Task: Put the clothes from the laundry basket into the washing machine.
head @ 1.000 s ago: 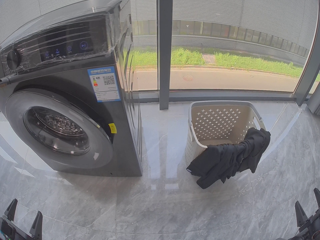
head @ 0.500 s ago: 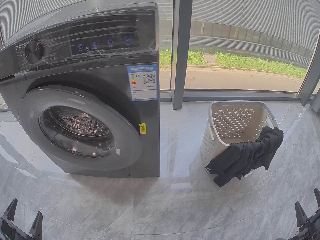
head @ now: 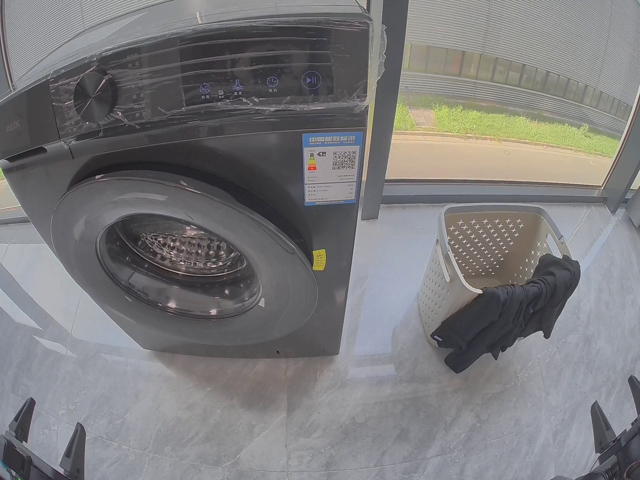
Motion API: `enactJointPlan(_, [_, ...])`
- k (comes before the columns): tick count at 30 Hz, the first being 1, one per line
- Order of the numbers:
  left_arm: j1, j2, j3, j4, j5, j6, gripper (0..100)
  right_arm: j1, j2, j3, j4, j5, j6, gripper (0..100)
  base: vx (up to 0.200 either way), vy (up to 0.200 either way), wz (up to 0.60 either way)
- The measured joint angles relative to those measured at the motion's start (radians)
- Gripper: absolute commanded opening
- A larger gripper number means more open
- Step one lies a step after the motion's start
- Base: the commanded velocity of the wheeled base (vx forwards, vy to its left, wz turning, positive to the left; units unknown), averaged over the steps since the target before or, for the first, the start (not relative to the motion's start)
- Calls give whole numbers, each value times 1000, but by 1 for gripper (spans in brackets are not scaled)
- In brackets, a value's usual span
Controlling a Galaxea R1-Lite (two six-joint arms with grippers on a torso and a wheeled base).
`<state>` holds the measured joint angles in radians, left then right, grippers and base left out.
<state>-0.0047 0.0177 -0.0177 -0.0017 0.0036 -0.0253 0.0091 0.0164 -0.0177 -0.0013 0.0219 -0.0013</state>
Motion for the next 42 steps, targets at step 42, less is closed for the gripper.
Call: enactJointPlan(42, [0,0,0,0,0,-3,100,0,0,0,0,0,0,100,0,100,0])
